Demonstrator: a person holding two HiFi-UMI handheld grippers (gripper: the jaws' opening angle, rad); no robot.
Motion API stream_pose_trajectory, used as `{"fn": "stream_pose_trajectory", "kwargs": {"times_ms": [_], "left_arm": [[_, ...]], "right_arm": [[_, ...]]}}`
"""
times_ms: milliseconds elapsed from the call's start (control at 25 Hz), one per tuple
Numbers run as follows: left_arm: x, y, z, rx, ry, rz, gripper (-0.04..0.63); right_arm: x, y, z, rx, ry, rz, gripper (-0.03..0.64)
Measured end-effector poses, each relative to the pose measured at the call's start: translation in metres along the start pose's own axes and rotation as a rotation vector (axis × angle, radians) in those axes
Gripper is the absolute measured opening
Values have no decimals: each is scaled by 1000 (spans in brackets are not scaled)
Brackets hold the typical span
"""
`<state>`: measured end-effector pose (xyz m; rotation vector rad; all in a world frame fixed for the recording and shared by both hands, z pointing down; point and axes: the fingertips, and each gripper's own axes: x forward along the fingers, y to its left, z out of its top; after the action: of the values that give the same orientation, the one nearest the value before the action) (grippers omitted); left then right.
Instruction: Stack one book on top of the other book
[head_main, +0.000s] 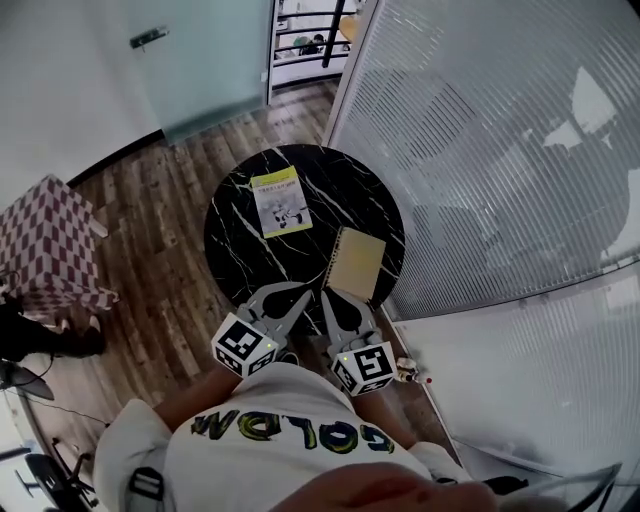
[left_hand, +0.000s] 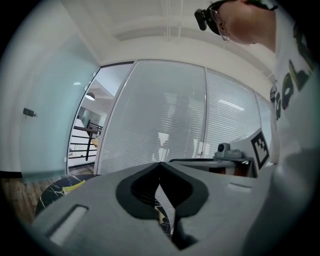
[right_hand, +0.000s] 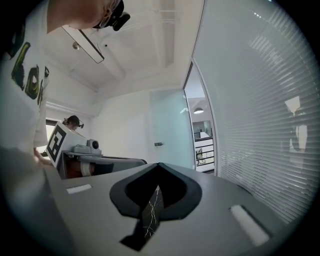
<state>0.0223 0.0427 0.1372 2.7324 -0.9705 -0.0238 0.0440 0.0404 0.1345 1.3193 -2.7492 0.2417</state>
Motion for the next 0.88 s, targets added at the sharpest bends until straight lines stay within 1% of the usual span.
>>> {"fn": "stream_pose_trajectory", "kwargs": {"times_ms": [200,440,880], "left_arm": [[1,1,-1,7,23,-8,2],[-3,-1,6,1,11,-7,2],[-9,-2,0,-18,24,-2,2]], "right_arm": [[4,1,2,1,2,0,2],[2,7,9,-9,-9,0,2],[1,13,7,-12,-3,3,2]]}}
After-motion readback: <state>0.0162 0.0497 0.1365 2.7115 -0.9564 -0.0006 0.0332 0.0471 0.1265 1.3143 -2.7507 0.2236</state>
